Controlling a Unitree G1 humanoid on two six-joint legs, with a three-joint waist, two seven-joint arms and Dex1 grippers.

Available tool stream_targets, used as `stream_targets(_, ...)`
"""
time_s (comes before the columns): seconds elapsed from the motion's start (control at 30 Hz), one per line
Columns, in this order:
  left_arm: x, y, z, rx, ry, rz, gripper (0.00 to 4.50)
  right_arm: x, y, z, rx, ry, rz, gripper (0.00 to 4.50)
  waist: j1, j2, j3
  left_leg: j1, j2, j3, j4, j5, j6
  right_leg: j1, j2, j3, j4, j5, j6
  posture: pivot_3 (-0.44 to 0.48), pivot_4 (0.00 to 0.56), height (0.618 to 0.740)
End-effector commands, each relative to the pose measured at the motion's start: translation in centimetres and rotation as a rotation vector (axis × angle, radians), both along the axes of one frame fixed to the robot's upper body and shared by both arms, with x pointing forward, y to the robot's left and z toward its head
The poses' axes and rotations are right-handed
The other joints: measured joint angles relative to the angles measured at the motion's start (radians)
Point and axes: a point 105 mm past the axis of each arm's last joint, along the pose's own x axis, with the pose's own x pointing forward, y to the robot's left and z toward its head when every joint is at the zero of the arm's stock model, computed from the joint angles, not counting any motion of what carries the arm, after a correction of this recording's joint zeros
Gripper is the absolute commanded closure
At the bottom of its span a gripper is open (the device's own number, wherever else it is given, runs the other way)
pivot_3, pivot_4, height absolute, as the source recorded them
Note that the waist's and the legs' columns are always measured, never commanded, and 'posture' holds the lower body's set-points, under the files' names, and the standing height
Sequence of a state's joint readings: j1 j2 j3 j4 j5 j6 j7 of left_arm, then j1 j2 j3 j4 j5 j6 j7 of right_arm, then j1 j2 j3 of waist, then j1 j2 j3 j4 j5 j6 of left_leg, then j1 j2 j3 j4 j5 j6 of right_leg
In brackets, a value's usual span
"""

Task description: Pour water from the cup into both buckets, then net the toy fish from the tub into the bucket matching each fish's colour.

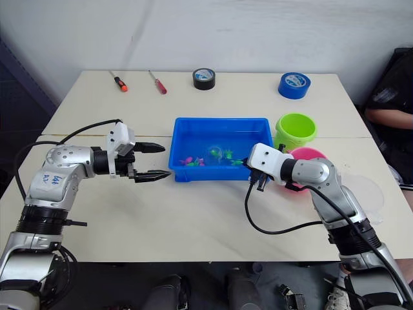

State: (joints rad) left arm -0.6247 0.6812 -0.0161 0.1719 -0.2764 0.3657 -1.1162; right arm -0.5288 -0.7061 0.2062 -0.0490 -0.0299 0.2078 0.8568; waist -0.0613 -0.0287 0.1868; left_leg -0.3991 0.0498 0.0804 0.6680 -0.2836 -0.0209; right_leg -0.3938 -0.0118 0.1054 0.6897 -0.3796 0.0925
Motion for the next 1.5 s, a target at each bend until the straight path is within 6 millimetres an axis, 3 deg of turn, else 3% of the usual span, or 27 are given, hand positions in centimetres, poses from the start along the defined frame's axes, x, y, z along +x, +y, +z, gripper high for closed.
stream_targets(0.03, 0.0, 0.1, 1.1, -0.002, -0.042, -0.009, 0.02, 0.2, 0.1, 1.1, -0.024, -0.071, 0.016, 4.5, 0.0, 0.0, 0.0, 0.0, 0.0, 0.0, 0.0, 0.0, 0.0, 0.0, 0.0, 0.0, 0.0, 0.0, 0.0, 0.0, 0.15, 0.74)
stream_targets(0.27, 0.1, 0.5, 1.1, 0.005, -0.044, 0.001, 0.02, 0.4, 1.0, 1.2, 0.028, -0.033, 0.043, 4.5, -0.002, 0.0, 0.0, 0.0, 0.0, 0.0, 0.0, 0.0, 0.0, 0.0, 0.0, 0.0, 0.0, 0.0, 0.0, 0.0, 0.15, 0.74)
stream_targets(0.63, 0.0, 0.7, 1.1, 0.002, -0.051, 0.014, 0.02, 0.6, 0.0, 1.7, 0.232, 0.112, -0.046, 4.5, -0.001, 0.0, 0.0, 0.0, 0.0, 0.0, 0.0, 0.0, 0.0, 0.0, 0.0, -0.001, 0.0, 0.0, 0.0, 0.0, 0.15, 0.74)
stream_targets(0.8, 0.0, 1.0, 0.7, 0.036, -0.052, 0.01, 0.02, 0.6, -0.5, 1.1, 0.132, 0.063, -0.039, 4.5, -0.001, 0.0, 0.0, 0.0, 0.0, 0.0, 0.0, 0.0, 0.0, 0.0, 0.0, 0.0, 0.0, 0.0, 0.0, 0.0, 0.15, 0.74)
stream_targets(1.13, -0.1, 2.0, 0.4, 0.084, -0.042, 0.002, 0.02, 0.7, 1.7, 0.4, 0.026, 0.003, 0.096, 4.5, -0.013, 0.0, 0.0, 0.0, 0.0, 0.0, 0.0, 0.0, 0.0, 0.0, 0.0, 0.0, 0.0, 0.0, 0.0, 0.0, 0.15, 0.74)
stream_targets(1.5, -0.2, 1.8, 1.1, 0.063, -0.066, 0.011, 0.02, 1.2, 2.0, 1.4, 0.162, 0.086, 0.094, 4.5, -0.023, 0.0, 0.0, 0.0, 0.0, 0.0, 0.0, 0.0, 0.0, 0.0, 0.0, -0.001, 0.001, 0.0, 0.0, 0.0, 0.15, 0.74)
